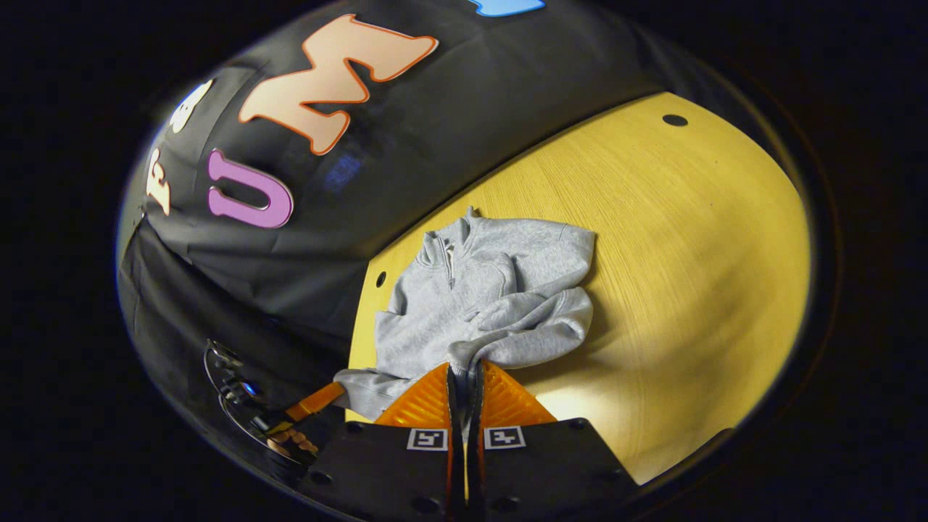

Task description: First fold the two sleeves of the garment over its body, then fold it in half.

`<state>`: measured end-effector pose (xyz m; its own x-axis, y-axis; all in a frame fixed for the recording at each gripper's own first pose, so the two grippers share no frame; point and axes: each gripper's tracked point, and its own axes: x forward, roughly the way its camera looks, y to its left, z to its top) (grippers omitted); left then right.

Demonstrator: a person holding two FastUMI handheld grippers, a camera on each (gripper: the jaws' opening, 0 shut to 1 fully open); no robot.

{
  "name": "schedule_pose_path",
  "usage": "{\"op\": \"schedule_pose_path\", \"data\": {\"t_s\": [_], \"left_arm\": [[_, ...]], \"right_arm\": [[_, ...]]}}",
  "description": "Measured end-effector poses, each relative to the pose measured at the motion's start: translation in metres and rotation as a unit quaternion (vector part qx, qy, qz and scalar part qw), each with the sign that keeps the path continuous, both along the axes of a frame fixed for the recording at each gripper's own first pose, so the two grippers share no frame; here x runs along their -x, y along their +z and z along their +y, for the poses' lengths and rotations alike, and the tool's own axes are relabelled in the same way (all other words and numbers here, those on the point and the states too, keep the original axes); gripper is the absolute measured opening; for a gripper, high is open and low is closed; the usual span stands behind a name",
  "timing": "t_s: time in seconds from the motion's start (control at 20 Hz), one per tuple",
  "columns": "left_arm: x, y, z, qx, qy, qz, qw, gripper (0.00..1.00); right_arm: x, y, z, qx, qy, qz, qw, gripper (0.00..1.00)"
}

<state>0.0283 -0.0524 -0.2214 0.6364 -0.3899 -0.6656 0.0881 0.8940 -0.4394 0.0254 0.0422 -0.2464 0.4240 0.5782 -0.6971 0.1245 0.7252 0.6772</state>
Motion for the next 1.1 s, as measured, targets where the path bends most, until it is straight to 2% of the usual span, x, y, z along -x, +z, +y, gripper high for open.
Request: {"op": "schedule_pose_path", "data": {"t_s": [0.25,0.3,0.35,0.4,0.5,0.9,1.0,1.1], "left_arm": [[-0.033,0.001,0.000,0.021,0.004,0.013,1.000,0.00],[-0.040,-0.004,-0.001,0.021,0.002,0.018,1.000,0.00],[-0.046,-0.008,-0.002,0.021,0.000,0.023,1.000,0.00],[-0.052,-0.012,-0.003,0.021,-0.002,0.029,0.999,0.00],[-0.064,-0.018,-0.006,0.024,-0.004,0.038,0.999,0.00],[-0.096,-0.060,-0.014,0.045,0.005,0.106,0.993,0.00],[-0.099,-0.069,-0.014,0.039,0.007,0.122,0.992,0.00],[-0.104,-0.077,-0.014,0.026,0.008,0.126,0.992,0.03]], "right_arm": [[-0.035,-0.017,0.009,-0.041,-0.047,0.044,0.997,0.02],[-0.041,-0.019,0.010,-0.050,-0.056,0.054,0.996,0.04],[-0.047,-0.022,0.011,-0.059,-0.066,0.064,0.994,0.01],[-0.054,-0.026,0.012,-0.067,-0.076,0.075,0.992,0.04],[-0.062,-0.037,0.015,-0.077,-0.093,0.093,0.988,0.02],[-0.091,-0.094,0.020,-0.083,-0.150,0.149,0.974,0.04],[-0.093,-0.105,0.026,-0.079,-0.158,0.157,0.972,0.04],[-0.099,-0.108,0.027,-0.076,-0.164,0.155,0.971,0.08]]}}
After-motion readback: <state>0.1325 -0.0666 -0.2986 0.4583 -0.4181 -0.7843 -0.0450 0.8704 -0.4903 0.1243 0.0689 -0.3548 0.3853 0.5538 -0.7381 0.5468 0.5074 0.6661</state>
